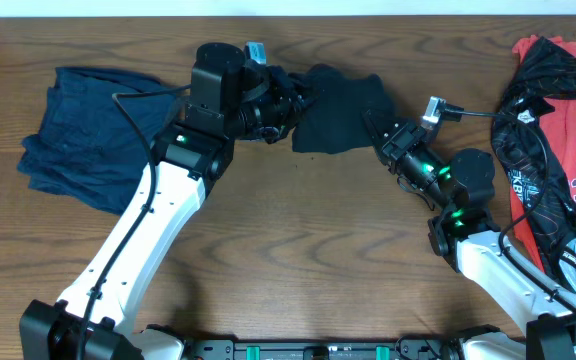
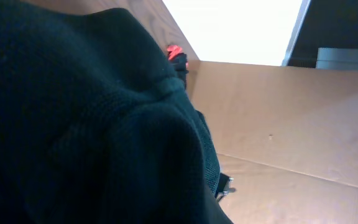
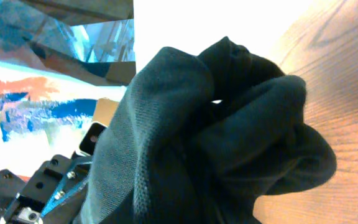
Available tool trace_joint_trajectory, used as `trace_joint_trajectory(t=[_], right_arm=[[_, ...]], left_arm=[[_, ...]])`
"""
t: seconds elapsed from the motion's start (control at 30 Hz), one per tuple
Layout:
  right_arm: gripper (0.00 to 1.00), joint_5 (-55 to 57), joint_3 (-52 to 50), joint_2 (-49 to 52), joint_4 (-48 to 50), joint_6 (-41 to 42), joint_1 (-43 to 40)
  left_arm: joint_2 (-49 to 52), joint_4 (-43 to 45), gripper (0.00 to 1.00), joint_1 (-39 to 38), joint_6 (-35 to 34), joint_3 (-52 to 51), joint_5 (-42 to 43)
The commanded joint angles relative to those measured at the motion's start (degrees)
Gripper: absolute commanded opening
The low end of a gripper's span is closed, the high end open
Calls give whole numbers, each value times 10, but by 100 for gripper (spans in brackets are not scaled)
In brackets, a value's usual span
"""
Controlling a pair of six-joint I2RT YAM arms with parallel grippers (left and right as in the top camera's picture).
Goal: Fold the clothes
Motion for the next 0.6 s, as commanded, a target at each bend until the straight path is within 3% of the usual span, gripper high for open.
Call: trace_joint_trajectory(t=[0.0,0.1,0.27,0.57], right_arm=[[18,0,1,2,8,-21,6],[12,-23,1,2,19,-35,4],[11,-93,1,2,15,-32,-7],[10,-210,1,2,17,38,-8]], left_arm=[[-9,-25,6,-2,60,4,-23],[-8,-63,6,-2,128,4,-53],[-7,-130,6,-2,213,4,-107],[-4,-223,7,-2,280,4,-148]])
